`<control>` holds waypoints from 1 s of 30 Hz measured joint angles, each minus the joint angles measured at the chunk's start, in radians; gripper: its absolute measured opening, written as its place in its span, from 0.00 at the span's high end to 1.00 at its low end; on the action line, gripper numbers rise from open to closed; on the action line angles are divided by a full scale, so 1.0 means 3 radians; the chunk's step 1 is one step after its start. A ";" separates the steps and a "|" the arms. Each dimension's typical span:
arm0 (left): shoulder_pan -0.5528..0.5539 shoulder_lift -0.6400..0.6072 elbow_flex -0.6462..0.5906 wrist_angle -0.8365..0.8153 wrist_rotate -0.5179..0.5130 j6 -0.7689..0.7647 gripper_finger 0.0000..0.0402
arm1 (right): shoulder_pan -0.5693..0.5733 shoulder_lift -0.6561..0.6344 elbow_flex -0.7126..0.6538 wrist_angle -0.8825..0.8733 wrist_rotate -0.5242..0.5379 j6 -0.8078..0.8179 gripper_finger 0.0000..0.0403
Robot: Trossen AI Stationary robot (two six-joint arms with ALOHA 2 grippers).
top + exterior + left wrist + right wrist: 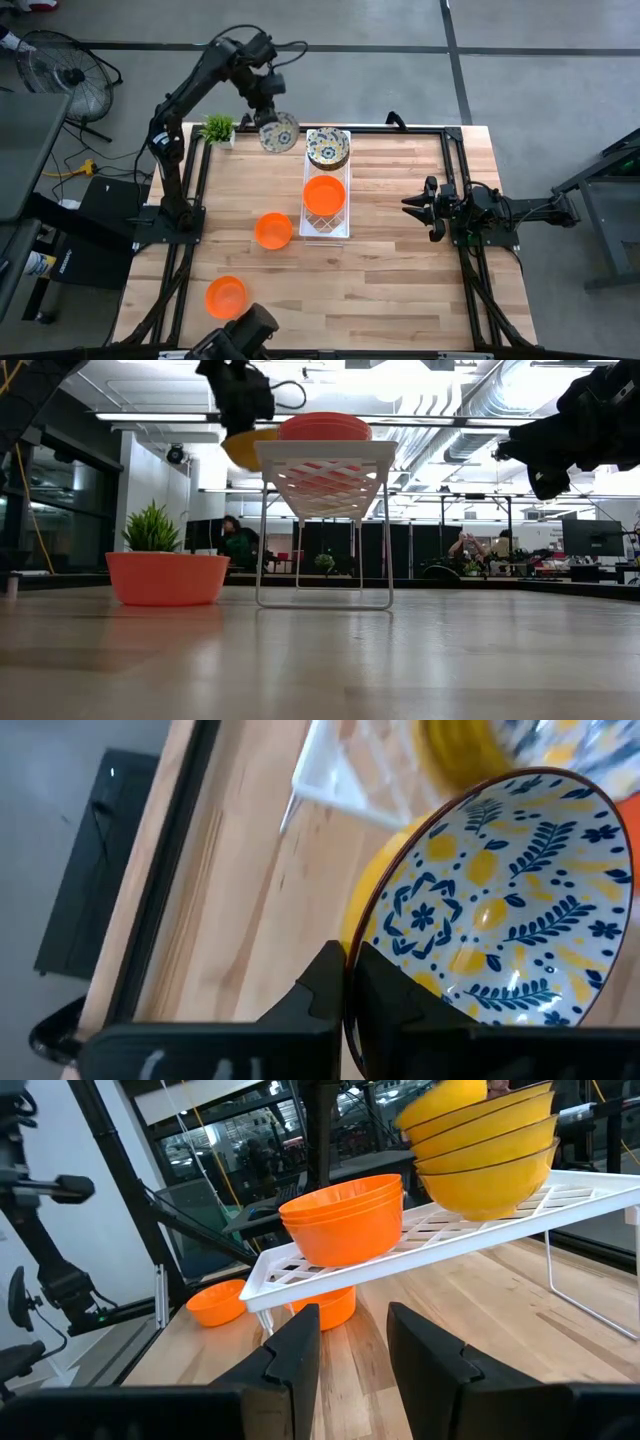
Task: Pick & Place Mini bowls
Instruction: Stack the yellow bowl on top of the yellow bowl on the shelf
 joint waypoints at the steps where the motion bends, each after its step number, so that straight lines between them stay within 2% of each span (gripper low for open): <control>1: -0.0018 0.0000 0.0050 0.0001 0.0038 -0.0066 0.99 | 0.0001 0.0000 0.0001 0.0000 0.0001 0.0000 0.73; 6: -0.0102 0.0000 0.0261 0.0029 0.0179 -0.0333 0.99 | 0.0001 -0.0001 0.0000 0.0001 0.0000 0.0001 0.73; 15: -0.0358 0.0000 0.0346 0.0611 0.0405 -0.0886 0.99 | 0.0001 -0.0001 0.0000 0.0000 0.0001 0.0001 0.73; 22: -0.0545 0.0000 0.0346 0.1039 0.0350 -0.1343 0.99 | 0.0000 0.0000 0.0001 0.0000 0.0000 0.0000 0.73; 30: -0.0663 0.0037 0.0347 0.1063 0.0174 -0.1624 0.99 | 0.0001 0.0000 0.0001 0.0001 0.0000 0.0000 0.73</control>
